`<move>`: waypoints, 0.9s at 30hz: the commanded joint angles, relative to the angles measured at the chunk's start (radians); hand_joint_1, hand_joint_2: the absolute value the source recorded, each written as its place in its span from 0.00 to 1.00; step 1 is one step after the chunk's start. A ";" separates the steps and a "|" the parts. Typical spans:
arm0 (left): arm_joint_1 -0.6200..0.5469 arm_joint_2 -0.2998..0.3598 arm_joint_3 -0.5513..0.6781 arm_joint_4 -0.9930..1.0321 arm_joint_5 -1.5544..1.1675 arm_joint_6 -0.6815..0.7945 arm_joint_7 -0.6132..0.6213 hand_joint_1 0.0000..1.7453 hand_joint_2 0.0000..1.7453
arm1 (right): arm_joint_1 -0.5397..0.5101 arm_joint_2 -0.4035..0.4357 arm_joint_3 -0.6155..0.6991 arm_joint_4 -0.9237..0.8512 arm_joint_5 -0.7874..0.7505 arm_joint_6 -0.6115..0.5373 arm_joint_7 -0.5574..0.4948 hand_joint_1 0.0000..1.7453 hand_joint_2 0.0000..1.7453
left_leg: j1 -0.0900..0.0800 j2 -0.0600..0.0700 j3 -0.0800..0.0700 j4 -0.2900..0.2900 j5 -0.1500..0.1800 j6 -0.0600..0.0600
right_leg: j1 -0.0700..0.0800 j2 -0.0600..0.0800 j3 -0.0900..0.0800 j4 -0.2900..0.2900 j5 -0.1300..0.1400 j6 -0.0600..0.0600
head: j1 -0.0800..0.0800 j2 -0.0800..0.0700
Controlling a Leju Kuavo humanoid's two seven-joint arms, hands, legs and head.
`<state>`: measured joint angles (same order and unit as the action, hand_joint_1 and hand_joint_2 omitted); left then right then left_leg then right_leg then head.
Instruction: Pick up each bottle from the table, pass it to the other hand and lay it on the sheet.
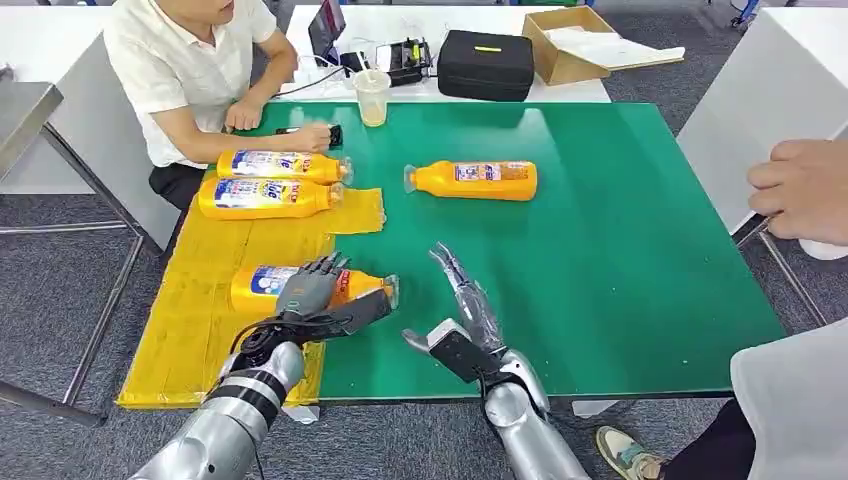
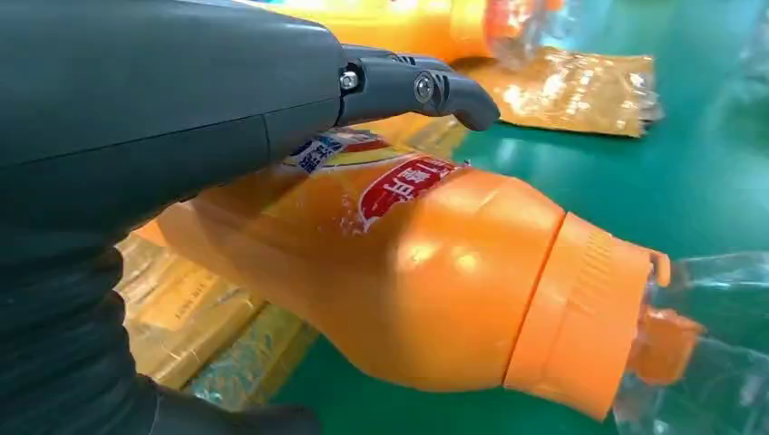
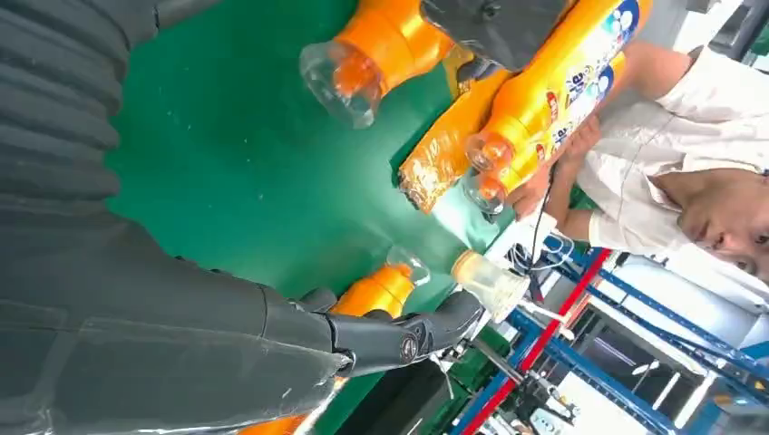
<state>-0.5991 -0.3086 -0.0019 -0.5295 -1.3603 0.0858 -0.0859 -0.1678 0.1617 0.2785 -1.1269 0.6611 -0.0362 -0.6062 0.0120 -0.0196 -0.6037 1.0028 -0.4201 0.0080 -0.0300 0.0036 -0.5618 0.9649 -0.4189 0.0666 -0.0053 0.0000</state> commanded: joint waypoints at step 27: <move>0.330 0.015 -0.397 -0.661 0.194 0.132 -0.136 0.00 1.00 | -0.011 -0.115 0.011 0.015 0.411 -0.301 0.232 0.00 1.00 | 0.000 0.001 -0.004 0.001 -0.001 0.001 | 0.001 -0.002 -0.004 0.000 -0.001 -0.004 | 0.000 0.000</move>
<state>-0.3801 -0.3357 -0.2488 -0.8970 -1.1833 0.1847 -0.2372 -0.1554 0.1511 0.2686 -1.1071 0.7044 -0.0951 -0.5885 0.0117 -0.0204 -0.6105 1.0030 -0.4192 0.0087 -0.0301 0.0012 -0.5681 0.9649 -0.4189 0.0667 -0.0053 0.0000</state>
